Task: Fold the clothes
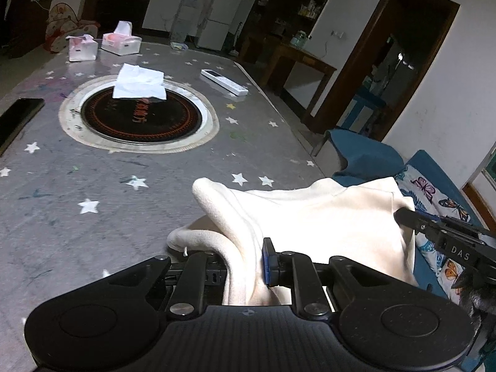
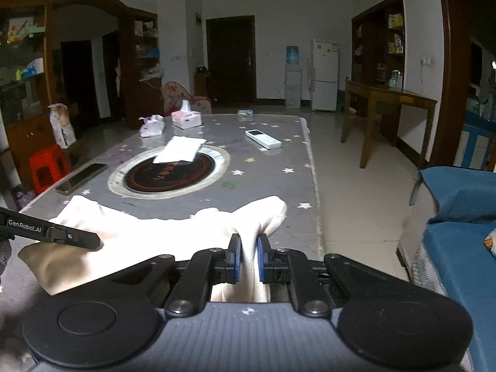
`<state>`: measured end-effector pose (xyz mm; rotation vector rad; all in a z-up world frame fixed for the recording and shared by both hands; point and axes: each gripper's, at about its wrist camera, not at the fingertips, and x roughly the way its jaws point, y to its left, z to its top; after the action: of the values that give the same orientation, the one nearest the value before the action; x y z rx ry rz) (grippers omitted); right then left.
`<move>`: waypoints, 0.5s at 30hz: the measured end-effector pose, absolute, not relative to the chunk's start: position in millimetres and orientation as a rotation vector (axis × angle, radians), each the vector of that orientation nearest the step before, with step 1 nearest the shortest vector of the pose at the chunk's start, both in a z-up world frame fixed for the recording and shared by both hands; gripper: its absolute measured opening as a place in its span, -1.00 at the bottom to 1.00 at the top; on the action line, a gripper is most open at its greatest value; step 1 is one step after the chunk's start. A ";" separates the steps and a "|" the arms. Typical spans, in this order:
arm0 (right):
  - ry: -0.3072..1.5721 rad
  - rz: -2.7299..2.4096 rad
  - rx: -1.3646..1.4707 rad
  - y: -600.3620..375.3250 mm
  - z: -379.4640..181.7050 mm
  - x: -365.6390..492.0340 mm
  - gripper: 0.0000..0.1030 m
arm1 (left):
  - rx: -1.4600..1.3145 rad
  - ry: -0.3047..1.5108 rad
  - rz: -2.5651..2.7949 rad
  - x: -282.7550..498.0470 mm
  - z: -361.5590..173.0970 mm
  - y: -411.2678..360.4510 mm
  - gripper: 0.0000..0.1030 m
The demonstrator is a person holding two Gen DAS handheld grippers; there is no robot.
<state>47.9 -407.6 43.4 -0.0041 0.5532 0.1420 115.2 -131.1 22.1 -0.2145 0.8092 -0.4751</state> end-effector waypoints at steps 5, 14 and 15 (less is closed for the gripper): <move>0.572 0.114 -0.007 -416.8 31.4 57.7 -0.82 | -0.172 0.819 -0.482 123.4 11.8 -148.2 -0.66; 0.606 0.069 -0.008 -435.8 14.6 62.7 -0.82 | -0.105 0.831 -0.505 130.6 0.8 -175.2 -0.66; 0.608 0.065 -0.012 -437.2 13.1 63.1 -0.82 | -0.092 0.830 -0.506 130.7 0.0 -178.2 -0.66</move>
<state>63.1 -437.2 13.1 -0.0117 0.6082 0.0651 130.7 -178.2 0.0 -0.0924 0.8299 -0.5059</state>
